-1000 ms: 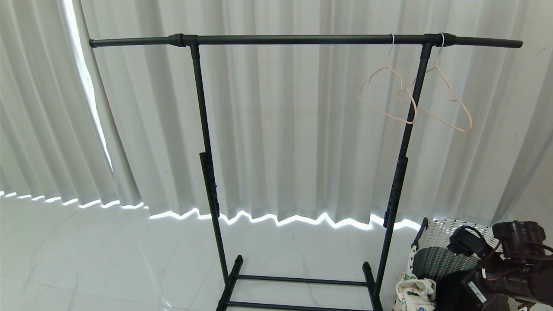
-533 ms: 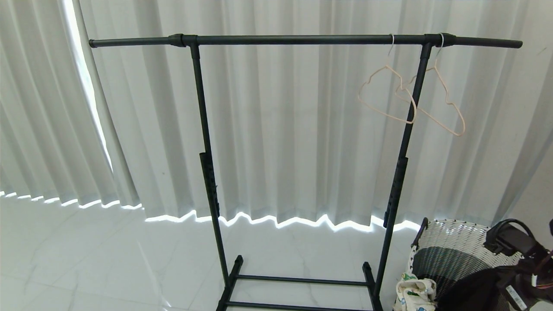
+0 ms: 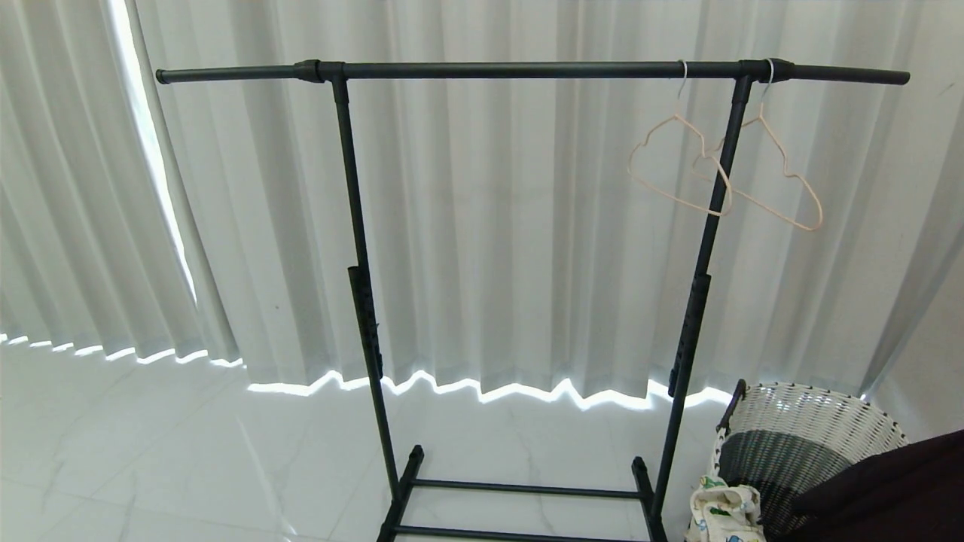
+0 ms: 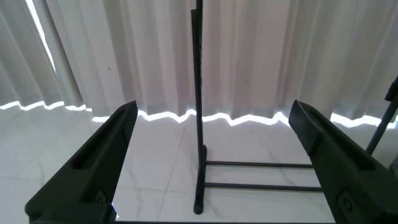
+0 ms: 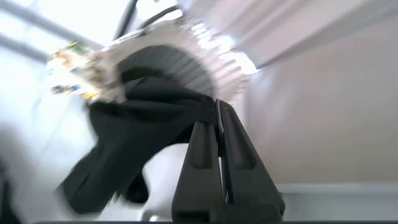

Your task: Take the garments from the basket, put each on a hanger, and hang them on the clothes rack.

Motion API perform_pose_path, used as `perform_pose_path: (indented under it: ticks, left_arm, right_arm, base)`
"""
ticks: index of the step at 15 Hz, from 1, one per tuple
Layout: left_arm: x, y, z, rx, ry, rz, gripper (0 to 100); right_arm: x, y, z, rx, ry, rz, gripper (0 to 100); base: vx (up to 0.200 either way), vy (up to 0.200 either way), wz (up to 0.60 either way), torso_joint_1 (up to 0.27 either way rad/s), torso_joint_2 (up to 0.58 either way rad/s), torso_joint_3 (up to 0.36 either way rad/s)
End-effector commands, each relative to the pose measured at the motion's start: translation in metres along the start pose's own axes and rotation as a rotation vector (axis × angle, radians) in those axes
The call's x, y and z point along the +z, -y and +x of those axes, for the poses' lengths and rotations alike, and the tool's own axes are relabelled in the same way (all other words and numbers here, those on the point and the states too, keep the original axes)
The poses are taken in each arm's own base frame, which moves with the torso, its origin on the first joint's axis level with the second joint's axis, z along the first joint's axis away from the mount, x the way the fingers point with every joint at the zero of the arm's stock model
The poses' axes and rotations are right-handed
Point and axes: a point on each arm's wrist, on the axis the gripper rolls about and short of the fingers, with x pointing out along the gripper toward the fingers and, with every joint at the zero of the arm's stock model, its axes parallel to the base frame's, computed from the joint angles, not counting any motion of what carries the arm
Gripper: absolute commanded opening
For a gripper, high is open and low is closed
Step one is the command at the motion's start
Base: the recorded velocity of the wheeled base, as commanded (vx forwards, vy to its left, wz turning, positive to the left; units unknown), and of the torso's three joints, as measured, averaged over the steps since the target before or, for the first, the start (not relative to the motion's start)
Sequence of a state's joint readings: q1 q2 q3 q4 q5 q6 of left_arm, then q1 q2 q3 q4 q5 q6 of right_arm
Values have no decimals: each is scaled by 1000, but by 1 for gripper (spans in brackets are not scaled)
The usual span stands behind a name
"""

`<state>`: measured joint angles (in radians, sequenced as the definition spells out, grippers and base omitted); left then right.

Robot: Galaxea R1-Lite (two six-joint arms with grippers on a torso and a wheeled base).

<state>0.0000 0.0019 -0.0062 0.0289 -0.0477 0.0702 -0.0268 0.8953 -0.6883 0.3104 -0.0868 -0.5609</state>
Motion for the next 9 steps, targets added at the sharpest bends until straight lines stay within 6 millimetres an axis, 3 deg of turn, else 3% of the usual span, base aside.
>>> perform_pose_path:
  ticks: [1,5,8,9]
  left_arm:
    - [0,0,0,0,0,3,100]
    - [0,0,0,0,-1,19,100]
    - [0,0,0,0,0,17,100]
    - [0,0,0,0,0,14,100]
  right_arm:
    - [-9,-1,-37,-100,82,9,0]
    - [-37,-15,-69,-115,61,12,0]
    - [-40,-17,-69,-97,51,10,0]
    - [-38,-16,-66,-77,50,8,0]
  base:
    - [0,0,0,0,0,0]
    - [0,0,0,0,0,0]
    - [-200,0,0,6,2,1]
    - [0,0,0,0,0,0]
